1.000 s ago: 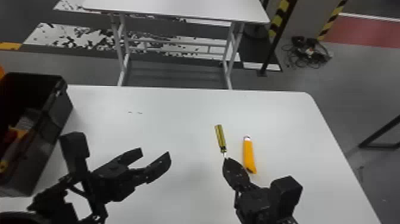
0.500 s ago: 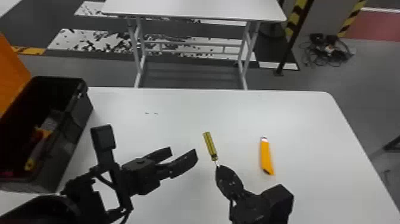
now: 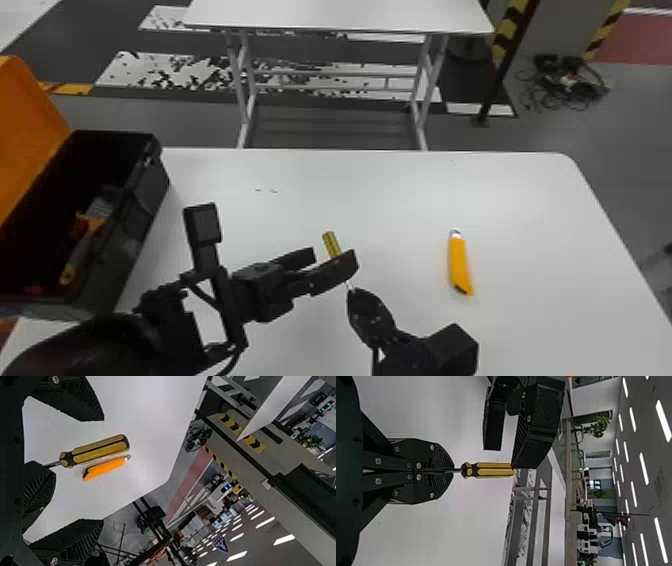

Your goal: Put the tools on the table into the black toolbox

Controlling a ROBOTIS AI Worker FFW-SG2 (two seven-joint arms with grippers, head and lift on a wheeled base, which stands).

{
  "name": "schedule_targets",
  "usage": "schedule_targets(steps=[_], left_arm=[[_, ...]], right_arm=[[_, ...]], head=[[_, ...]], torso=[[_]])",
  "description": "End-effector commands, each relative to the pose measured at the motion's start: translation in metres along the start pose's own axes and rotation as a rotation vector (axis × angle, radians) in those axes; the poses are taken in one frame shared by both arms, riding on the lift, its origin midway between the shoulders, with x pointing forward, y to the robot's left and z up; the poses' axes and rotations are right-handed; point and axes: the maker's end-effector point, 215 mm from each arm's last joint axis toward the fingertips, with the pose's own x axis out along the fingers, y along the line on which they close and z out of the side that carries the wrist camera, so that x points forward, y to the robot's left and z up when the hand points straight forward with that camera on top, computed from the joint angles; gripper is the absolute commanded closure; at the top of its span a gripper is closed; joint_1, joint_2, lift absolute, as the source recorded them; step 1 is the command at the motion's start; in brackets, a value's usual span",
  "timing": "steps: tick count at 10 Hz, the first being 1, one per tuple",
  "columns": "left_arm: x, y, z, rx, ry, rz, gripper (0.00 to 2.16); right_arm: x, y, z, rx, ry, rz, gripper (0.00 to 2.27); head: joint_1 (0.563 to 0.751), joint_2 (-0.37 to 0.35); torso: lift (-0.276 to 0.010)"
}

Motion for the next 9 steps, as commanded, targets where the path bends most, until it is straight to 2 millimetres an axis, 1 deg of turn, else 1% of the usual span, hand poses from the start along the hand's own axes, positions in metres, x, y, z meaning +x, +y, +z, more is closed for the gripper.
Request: schedule_targets(steps=[1, 3, 5, 6, 7, 8, 9], left_arm=[[0.002, 0.003, -0.003, -0.003, 0.007, 0.005, 0.08], [0.003, 0.008, -0.005, -0.002, 0.013, 0.014, 0.09], [0.004, 0.006, -0.006, 0.0, 0.016, 0.009, 0.15], [0.004, 0.005, -0.008, -0.002, 0.019, 0.006, 0.23], [0.004, 0.005, -0.01, -0.005, 0.022, 0.002, 0.42], [0.002, 0.003, -0.011, -0.004, 0.021, -0.017, 0.75], [0.0, 0.005, -0.012, -0.003, 0.022, -0.014, 1.58]], right_arm=[[0.001, 0.011, 0.004, -0.003, -0.011, 0.016, 2.23], [0.0, 0.021, 0.008, -0.009, -0.018, 0.032, 2.23], [-0.001, 0.026, 0.008, -0.01, -0.018, 0.036, 2.23], [-0.003, 0.027, 0.008, -0.007, -0.019, 0.035, 2.23], [-0.005, 0.028, 0.009, -0.005, -0.023, 0.034, 2.23], [-0.007, 0.027, 0.011, -0.005, -0.03, 0.032, 2.23], [-0.009, 0.027, 0.011, -0.004, -0.03, 0.028, 2.23]], head=[[0.695, -0.013], [0.695, 0.009], [0.695, 0.029], [0.695, 0.033], [0.695, 0.031], [0.695, 0.03], [0.695, 0.026]], torso=[[-0.075], [-0.075], [-0.075], [-0.075], [-0.075], [-0.075], [-0.075]])
